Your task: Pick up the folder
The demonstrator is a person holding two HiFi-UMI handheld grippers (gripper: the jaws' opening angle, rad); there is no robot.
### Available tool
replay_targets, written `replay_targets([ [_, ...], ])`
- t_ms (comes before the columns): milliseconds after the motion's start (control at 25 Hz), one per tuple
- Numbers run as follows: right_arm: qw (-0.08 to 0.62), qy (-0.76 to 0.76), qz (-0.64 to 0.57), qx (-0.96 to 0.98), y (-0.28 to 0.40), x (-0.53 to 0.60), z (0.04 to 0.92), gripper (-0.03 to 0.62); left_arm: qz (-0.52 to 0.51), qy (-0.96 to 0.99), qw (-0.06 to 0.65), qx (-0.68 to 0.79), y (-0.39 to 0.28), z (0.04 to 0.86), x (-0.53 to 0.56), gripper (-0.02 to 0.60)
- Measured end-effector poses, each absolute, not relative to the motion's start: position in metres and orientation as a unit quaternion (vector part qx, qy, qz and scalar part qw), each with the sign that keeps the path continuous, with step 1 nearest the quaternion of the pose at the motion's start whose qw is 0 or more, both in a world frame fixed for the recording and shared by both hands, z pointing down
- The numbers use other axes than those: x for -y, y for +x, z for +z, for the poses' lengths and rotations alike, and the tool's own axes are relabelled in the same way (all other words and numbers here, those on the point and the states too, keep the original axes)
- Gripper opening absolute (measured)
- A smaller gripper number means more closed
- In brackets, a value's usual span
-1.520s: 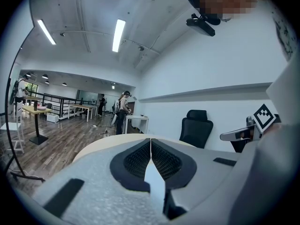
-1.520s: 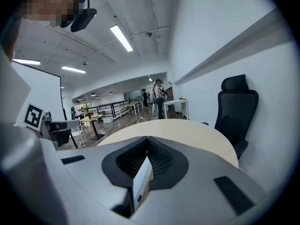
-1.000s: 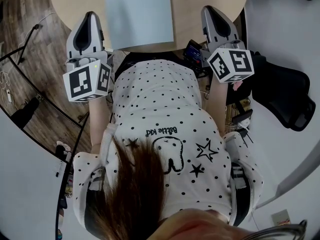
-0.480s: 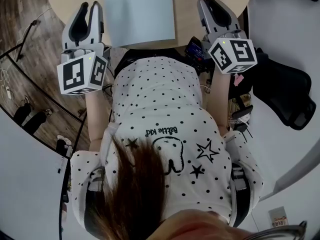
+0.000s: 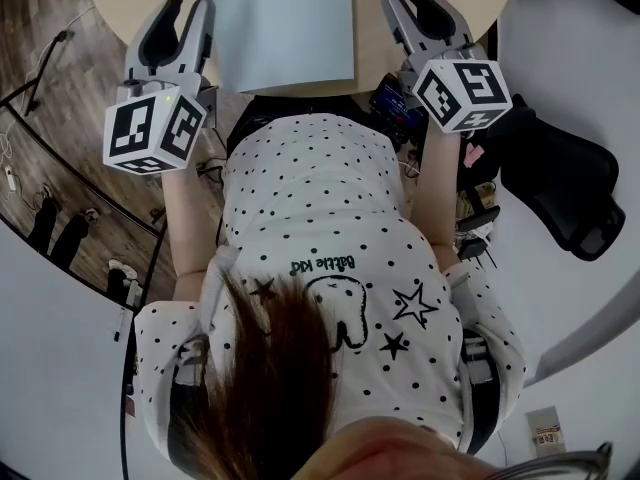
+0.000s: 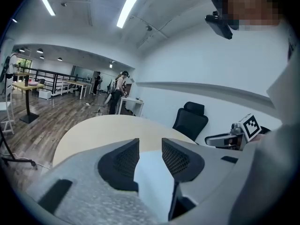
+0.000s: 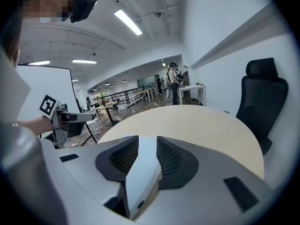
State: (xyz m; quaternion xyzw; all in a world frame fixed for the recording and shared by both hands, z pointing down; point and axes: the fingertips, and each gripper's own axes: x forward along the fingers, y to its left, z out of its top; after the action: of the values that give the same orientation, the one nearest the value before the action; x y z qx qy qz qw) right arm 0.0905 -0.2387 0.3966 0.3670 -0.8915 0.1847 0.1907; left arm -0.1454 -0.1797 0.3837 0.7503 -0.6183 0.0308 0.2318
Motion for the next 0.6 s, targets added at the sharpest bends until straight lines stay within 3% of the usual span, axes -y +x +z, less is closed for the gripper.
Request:
replay_targets([
  [600, 0.217, 0.355, 0.234, 0.879, 0.079, 0.264, 0.439, 0.163, 0.060, 0.747, 0.280, 0.601, -0.151, 0.435, 0.205, 0.199],
])
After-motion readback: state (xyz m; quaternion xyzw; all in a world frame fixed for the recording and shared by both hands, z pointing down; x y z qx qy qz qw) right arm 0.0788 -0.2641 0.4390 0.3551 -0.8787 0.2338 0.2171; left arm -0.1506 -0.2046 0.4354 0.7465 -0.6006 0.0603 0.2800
